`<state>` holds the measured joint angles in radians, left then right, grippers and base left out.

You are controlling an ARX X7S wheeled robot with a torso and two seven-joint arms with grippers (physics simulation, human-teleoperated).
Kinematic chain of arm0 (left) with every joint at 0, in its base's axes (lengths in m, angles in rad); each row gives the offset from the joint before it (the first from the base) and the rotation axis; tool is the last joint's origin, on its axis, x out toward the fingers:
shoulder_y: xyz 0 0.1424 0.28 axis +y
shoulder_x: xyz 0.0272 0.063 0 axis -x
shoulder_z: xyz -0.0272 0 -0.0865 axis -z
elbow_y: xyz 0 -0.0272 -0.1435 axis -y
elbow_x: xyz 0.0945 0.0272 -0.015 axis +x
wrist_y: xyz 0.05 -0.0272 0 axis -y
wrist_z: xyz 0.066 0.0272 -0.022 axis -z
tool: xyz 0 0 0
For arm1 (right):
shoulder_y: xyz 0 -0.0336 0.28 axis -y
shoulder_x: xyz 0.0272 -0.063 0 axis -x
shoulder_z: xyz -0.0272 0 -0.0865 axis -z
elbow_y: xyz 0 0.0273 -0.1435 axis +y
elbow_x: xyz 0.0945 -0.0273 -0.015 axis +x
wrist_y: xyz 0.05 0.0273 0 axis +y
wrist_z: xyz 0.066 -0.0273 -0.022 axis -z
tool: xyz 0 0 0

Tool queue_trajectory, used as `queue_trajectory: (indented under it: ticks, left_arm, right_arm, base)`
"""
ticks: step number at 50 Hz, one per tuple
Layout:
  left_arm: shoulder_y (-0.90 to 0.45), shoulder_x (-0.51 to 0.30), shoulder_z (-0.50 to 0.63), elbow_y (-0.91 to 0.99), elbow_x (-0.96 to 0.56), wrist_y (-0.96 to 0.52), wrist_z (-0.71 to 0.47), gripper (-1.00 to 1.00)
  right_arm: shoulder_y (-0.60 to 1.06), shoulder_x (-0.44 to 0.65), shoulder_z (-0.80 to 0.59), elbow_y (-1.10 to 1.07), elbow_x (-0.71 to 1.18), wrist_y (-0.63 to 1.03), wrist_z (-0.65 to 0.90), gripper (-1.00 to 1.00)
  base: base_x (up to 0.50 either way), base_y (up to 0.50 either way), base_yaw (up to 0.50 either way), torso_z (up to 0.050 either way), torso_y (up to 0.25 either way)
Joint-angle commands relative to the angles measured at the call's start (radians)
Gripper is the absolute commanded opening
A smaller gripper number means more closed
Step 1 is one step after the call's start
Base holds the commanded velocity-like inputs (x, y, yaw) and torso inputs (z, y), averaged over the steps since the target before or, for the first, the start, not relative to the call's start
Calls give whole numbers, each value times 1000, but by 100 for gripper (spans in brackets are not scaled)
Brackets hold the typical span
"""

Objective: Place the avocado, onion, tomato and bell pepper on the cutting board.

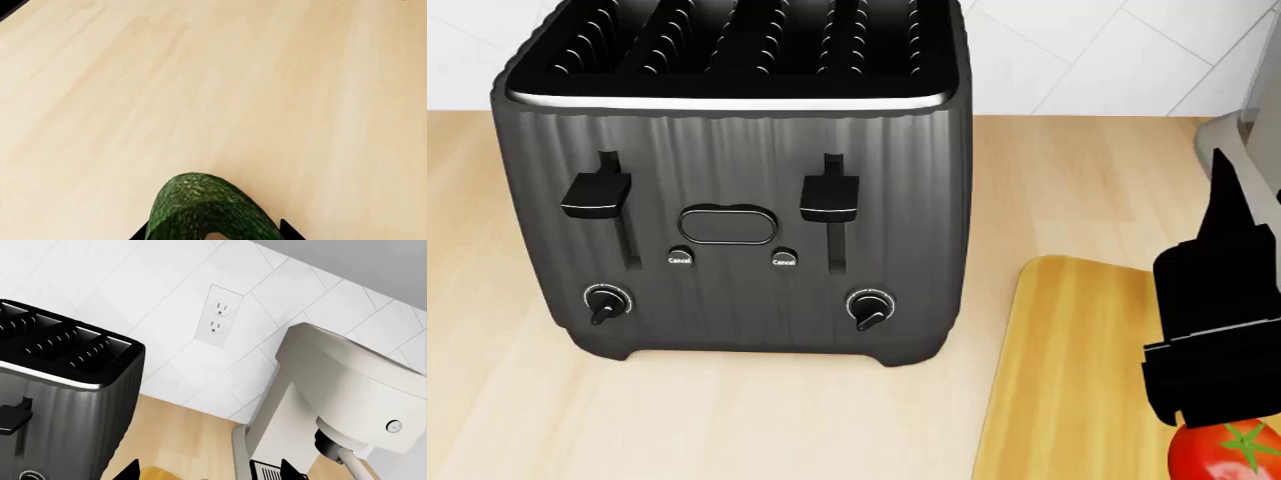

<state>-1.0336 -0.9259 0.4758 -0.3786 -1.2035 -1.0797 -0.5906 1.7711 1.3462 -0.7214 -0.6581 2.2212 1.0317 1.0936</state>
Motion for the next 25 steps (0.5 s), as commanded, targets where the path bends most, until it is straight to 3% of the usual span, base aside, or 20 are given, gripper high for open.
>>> queue_trajectory:
  ticks: [1,10,25]
  left_arm:
    - [-4,-18,27,50,44,26,7,-100]
    - [0,-90,-12,209,-33,-21,-17,-100]
    - [27,-256,-166,595,-433,-135,-138,-100]
  right_arm:
    - [-6,1,4,0,-5,-1,-3,100]
    - [6,2,11,8,3,8,-1,100]
    - [56,-24,20,71,5,57,14,100]
  base:
    - [0,0,0,0,0]
    - [0,0,0,0,0]
    - [0,0,0,0,0]
